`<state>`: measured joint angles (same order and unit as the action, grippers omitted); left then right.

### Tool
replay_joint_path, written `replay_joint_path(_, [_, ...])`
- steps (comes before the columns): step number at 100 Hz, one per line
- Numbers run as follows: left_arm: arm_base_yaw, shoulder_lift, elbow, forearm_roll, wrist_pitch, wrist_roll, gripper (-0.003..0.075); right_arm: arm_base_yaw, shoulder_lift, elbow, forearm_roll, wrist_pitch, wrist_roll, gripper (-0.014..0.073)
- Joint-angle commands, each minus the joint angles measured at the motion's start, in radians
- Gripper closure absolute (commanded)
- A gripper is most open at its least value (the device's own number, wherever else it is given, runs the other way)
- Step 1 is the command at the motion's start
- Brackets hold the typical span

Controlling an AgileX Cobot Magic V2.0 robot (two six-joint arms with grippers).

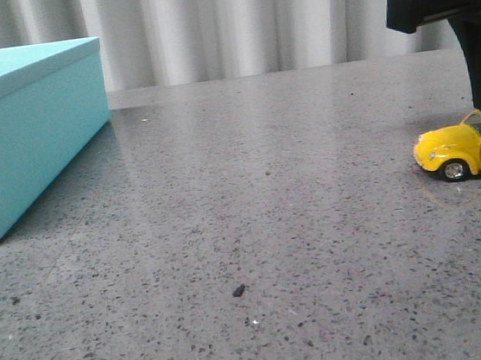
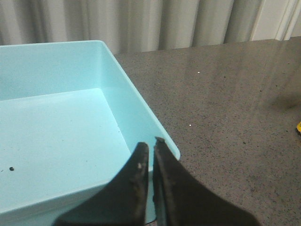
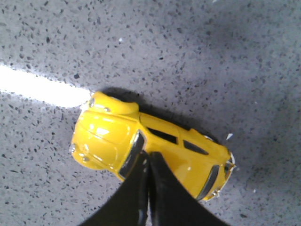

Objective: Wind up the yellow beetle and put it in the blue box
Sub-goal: 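Press down on the beetle roof and drag it backward with the right gripper, then lift the right gripper off, letting the beetle roll toward the blue box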

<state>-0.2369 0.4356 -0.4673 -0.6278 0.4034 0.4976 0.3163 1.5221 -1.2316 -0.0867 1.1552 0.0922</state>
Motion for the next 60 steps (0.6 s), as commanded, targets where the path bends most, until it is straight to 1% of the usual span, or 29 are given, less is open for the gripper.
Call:
replay_joint_path(1, [-0.01,0.014,-0.027,-0.027,-0.063,-0.004,0.0741,0.002,-0.057,-0.014,-0.028,-0.09,0.0,0.0634])
replay_joint_path(24, [-0.01,0.014,-0.027,-0.027,-0.063,-0.004,0.0741,0.067,-0.271,-0.114,-0.024,-0.168,0.0,0.0634])
replay_joint_path(40, [-0.01,0.014,-0.027,-0.027,-0.066,-0.004,0.0741,0.088,-0.44,-0.117,-0.019,-0.256,0.0,0.0634])
replay_joint_path(60, [-0.01,0.014,-0.027,-0.032,-0.064,-0.004,0.0741,0.088,-0.599,-0.117,-0.019,-0.276,0.0,0.0634])
